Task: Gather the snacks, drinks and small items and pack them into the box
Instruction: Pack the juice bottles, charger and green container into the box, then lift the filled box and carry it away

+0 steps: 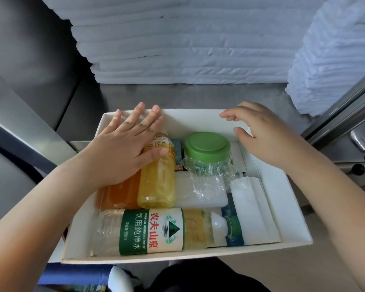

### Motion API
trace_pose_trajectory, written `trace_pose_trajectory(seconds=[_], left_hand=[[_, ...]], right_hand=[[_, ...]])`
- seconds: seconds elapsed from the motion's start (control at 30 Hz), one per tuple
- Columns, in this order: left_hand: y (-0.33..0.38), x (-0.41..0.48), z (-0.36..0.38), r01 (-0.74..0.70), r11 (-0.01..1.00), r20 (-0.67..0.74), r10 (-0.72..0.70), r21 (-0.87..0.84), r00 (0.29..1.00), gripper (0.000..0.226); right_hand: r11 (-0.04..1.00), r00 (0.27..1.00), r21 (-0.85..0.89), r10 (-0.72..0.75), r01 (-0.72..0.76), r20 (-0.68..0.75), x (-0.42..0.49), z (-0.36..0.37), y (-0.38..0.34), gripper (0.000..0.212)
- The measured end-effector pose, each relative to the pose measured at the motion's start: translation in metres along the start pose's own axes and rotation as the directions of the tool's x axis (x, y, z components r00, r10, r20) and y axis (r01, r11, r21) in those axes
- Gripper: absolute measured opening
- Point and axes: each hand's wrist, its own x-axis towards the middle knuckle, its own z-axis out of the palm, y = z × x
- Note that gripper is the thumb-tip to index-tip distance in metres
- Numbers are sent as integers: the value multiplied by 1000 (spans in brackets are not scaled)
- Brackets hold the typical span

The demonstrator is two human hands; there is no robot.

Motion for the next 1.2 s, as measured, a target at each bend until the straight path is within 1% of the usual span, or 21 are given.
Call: trace_pose_trajectory(seconds=[0.07, 0.2, 0.4, 0.5, 0.6, 0.67, 0.73, 0.8, 0.87, 0.93, 1.0, 1.03, 1.1, 1.13, 1.2], left_hand=[[-3, 2, 2, -10, 1000, 2, 10, 10, 1000, 74], [-1, 4, 1, 0, 999, 30, -2, 45, 1000, 73], [8, 2, -5, 26, 999, 75, -30, 43, 997, 80], [13, 1, -8, 57, 998, 113, -61, 37, 992, 80], [15, 1, -11, 74, 997, 150, -78, 30, 986, 76], [14, 2, -11, 88, 996, 150, -89, 17, 985, 77], [14, 3, -10, 97, 995, 142, -96, 0, 985, 79], [14, 3, -10, 100, 995, 121, -98, -11, 988, 80], [15, 4, -9, 112, 993, 115, -109, -19, 987, 81], [17, 4, -9, 126, 992, 116, -123, -16, 985, 81], [20, 3, -10, 146, 989, 109, -143, -14, 984, 80], [22, 2, -11, 155, 988, 97, -154, -3, 983, 78], [31, -4, -16, 170, 985, 49, -170, 9, 984, 71], [36, -10, -19, 173, 984, 26, -172, -33, 985, 68], [46, -32, -19, 186, 947, -22, -199, -261, 980, 63]], right_hand=[[999, 1000, -33, 16, -16, 0, -5, 2, -3, 37], [998, 999, -38, 50, -51, -8, -22, -1, -14, 37], [998, 998, -54, 24, -21, 59, -62, -8, -26, 39], [999, 994, -53, 13, -8, 105, -81, -12, -32, 44], [1000, 994, -1, -20, 21, 104, -105, -15, -43, 58], [997, 997, 61, -43, 39, 59, -125, -13, -51, 64], [995, 999, 82, -53, 54, -8, -142, -5, -61, 65], [996, 991, -4, -94, 94, -92, -151, 6, -68, 58], [979, 968, -158, -159, 129, -195, -155, 17, -69, 50], [947, 914, -283, -243, 151, -326, -153, 27, -66, 49], [926, 834, -343, -309, 156, -456, -149, 33, -62, 52], [916, 800, -370, -335, 153, -498, -147, 34, -61, 55], [896, 758, -417, -377, 153, -532, -144, 37, -60, 59], [889, 748, -430, -390, 155, -537, -144, 39, -60, 60], [887, 738, -436, -397, 153, -546, -144, 42, -59, 60]])
